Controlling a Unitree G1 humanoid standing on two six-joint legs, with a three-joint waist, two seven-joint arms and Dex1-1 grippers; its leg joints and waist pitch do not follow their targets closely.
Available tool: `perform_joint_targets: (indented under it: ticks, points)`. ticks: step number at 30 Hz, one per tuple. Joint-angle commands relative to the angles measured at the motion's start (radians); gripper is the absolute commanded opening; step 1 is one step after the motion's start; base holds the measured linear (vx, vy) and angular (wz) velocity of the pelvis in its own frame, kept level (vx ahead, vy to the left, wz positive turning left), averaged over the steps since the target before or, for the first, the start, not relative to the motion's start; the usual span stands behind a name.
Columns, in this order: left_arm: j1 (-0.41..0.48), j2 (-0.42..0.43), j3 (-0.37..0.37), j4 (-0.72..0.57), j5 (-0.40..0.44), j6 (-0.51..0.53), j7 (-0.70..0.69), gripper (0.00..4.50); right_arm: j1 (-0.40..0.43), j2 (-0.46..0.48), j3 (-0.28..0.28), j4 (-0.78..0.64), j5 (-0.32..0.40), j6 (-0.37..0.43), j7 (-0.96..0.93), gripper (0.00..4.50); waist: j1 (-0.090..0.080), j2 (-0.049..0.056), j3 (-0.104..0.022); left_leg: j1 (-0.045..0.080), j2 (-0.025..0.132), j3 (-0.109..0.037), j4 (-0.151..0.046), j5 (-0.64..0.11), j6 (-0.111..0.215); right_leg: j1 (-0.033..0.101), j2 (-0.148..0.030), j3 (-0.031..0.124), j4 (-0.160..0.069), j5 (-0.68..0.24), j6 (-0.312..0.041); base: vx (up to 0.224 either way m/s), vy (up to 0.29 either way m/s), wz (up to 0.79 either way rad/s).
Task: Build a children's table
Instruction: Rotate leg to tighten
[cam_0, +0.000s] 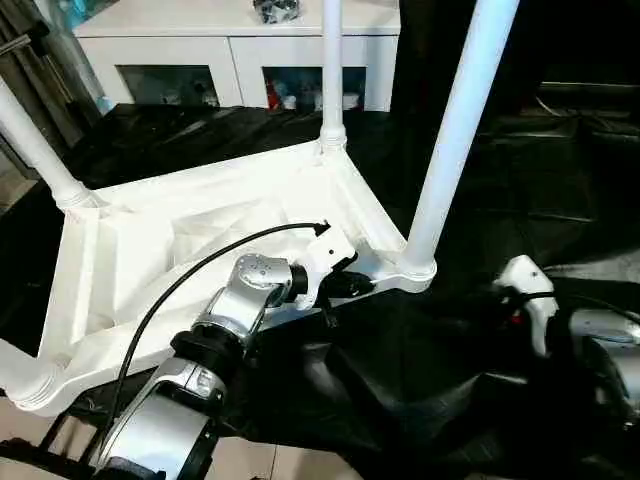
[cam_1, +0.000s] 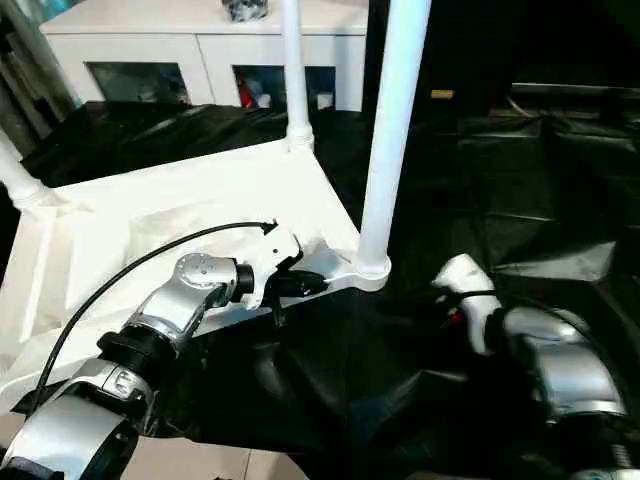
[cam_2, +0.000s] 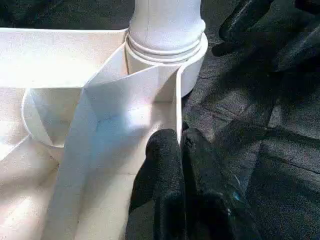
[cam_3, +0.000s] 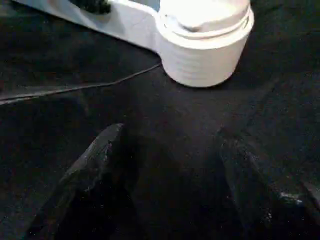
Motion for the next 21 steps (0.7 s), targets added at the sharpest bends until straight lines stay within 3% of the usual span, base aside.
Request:
perform_joint_targets:
  ticks: [1,4,7,11,13,19,21]
  points:
    - [0.019,0.021,-0.024,0.013,0.009,-0.002,-0.034,0.0,-0.009,0.021,-0.039,-0.025,0.033,0.036,-0.035,3.25,0.009,-0.024,-0.054,0.003,0.086,-0.042,-0.046,-0.04,0.211,0.051,-0.106,0.048,-0.061,-0.057,-0.249,0.0,0.0,0.0]
    - [0.029,0.035,-0.039,0.0,0.004,-0.023,-0.074,0.0,0.001,0.025,-0.033,-0.08,0.07,0.069,-0.004,3.52,0.012,-0.02,-0.055,0.005,0.087,-0.044,-0.047,-0.047,0.2,0.052,-0.102,0.047,-0.061,-0.084,-0.243,0.0,0.0,0.0]
    - [0.033,0.045,-0.047,-0.008,0.002,-0.033,-0.103,0.0,0.003,0.032,-0.017,-0.112,0.083,0.081,0.0,3.83,0.016,-0.014,-0.059,0.008,0.094,-0.046,-0.045,-0.028,0.205,0.049,-0.103,0.048,-0.052,-0.032,-0.25,0.0,0.0,0.0]
    - [0.048,0.061,-0.068,-0.041,0.004,-0.033,-0.145,0.0,-0.027,0.071,-0.002,-0.117,0.075,0.065,-0.038,4.09,0.018,-0.011,-0.059,0.009,0.092,-0.045,-0.046,-0.033,0.186,0.048,-0.105,0.048,-0.05,-0.028,-0.263,0.0,0.0,0.0]
    - [0.048,0.065,-0.073,-0.039,0.013,-0.038,-0.136,0.0,-0.057,0.093,0.016,-0.093,0.029,0.029,-0.1,4.33,0.021,-0.01,-0.061,0.012,0.091,-0.044,-0.045,-0.035,0.166,0.048,-0.104,0.05,-0.048,-0.03,-0.263,0.0,0.0,0.0]
    - [0.051,0.075,-0.081,-0.043,0.01,-0.041,-0.148,0.0,-0.102,0.12,0.048,-0.052,-0.003,0.006,-0.133,4.33,0.028,-0.008,-0.062,0.012,0.089,-0.043,-0.043,-0.028,0.155,0.05,-0.105,0.053,-0.042,0.002,-0.266,0.0,0.0,0.0]
    - [0.053,0.078,-0.083,-0.046,0.009,-0.04,-0.153,0.0,-0.125,0.136,0.061,-0.024,-0.012,-0.001,-0.137,4.33,0.031,-0.012,-0.065,0.012,0.089,-0.043,-0.041,-0.022,0.155,0.052,-0.106,0.053,-0.037,0.02,-0.271,0.0,0.0,0.0]
